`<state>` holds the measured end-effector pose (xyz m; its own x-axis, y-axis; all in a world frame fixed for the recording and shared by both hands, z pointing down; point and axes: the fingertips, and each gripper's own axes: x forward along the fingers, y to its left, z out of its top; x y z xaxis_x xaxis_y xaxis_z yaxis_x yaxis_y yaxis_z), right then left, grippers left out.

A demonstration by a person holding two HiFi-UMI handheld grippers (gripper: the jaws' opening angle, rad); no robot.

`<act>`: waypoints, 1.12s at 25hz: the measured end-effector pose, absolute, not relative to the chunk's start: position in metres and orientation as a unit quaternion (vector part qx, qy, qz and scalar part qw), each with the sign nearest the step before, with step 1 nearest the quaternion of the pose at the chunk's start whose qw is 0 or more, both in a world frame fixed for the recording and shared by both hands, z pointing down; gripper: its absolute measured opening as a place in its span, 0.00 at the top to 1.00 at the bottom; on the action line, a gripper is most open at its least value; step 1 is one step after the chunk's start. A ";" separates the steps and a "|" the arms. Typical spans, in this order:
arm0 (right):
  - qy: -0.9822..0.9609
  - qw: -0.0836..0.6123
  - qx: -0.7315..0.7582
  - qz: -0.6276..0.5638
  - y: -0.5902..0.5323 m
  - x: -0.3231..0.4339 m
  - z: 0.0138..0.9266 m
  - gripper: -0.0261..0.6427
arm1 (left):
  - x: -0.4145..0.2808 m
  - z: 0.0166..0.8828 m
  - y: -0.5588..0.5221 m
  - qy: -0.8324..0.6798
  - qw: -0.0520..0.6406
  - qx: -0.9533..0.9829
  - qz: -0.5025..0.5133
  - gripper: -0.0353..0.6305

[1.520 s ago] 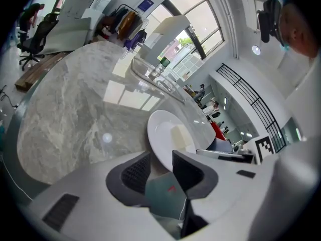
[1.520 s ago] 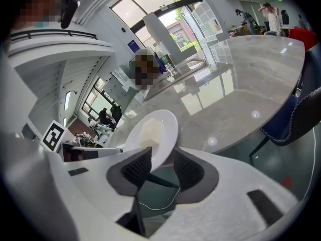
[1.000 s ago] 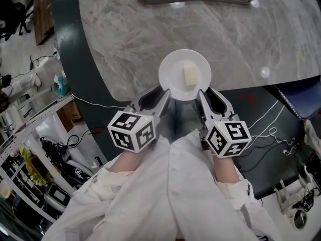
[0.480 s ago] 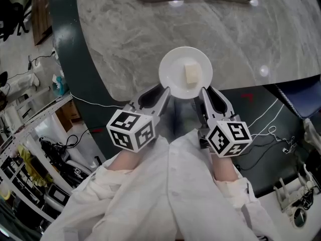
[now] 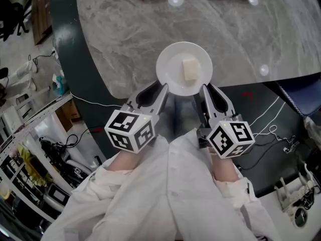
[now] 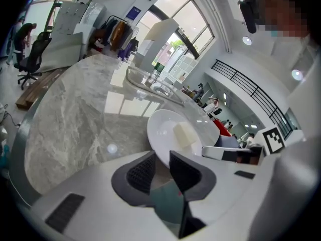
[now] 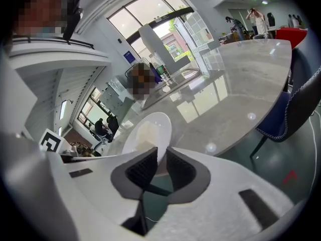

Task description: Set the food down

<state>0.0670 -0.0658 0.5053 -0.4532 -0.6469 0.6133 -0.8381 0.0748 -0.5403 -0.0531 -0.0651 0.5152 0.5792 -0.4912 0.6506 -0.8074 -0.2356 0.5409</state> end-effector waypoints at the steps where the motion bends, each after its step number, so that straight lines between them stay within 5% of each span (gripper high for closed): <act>1: -0.727 0.106 0.511 0.446 -0.066 0.066 0.503 0.89 | -0.054 0.513 -0.065 -0.424 0.449 0.767 0.173 0.81; 28: -0.779 0.057 0.494 0.382 -0.078 0.122 0.422 0.89 | 0.002 0.429 -0.075 -0.446 0.383 0.800 0.118 0.81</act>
